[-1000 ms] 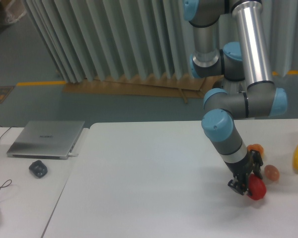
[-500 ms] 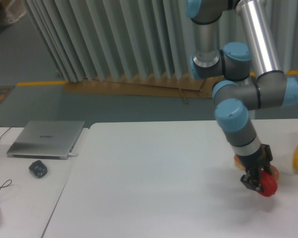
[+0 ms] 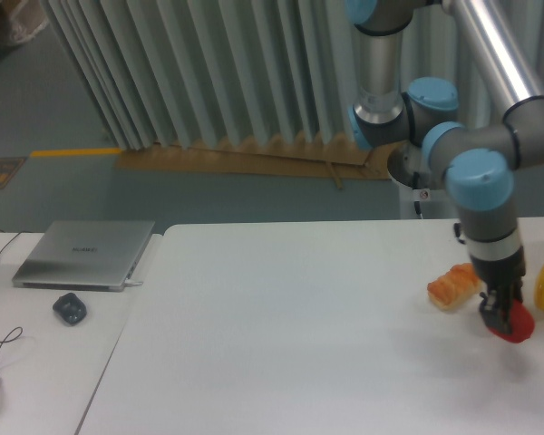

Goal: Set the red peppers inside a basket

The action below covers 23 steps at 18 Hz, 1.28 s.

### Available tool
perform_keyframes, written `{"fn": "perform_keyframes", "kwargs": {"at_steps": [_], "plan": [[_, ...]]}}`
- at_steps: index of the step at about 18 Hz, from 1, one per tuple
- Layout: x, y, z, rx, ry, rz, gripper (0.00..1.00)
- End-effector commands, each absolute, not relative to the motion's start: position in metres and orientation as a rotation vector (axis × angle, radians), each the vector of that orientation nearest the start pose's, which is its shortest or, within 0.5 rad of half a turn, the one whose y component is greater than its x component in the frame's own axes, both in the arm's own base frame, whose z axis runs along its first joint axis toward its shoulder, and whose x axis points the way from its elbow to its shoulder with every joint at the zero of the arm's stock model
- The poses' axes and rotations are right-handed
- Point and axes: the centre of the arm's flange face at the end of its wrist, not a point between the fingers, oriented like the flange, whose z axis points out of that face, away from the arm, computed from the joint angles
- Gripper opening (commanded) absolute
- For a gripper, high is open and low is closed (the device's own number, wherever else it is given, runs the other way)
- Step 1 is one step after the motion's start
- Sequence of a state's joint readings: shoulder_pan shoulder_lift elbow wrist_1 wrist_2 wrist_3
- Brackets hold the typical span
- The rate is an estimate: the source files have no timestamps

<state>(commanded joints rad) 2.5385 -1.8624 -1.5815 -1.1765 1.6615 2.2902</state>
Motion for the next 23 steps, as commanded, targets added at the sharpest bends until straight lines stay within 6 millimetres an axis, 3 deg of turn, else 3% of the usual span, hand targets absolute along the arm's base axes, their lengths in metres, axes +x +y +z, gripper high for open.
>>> {"fn": "perform_keyframes", "kwargs": {"at_steps": [3, 9, 13, 18, 23], "plan": [[-0.44, 0.429, 0.366, -2.519, 1.858, 0.103, 0.32], [-0.472, 0.376, 0.385, -2.583, 1.689, 0.091, 0.31], [-0.497, 0.342, 0.385, -2.568, 1.532, 0.079, 0.3], [-0.515, 0.311, 0.385, -2.576, 1.504, 0.078, 0.28], [-0.54, 0.267, 0.386, -2.578, 1.505, 0.101, 0.28]]}}
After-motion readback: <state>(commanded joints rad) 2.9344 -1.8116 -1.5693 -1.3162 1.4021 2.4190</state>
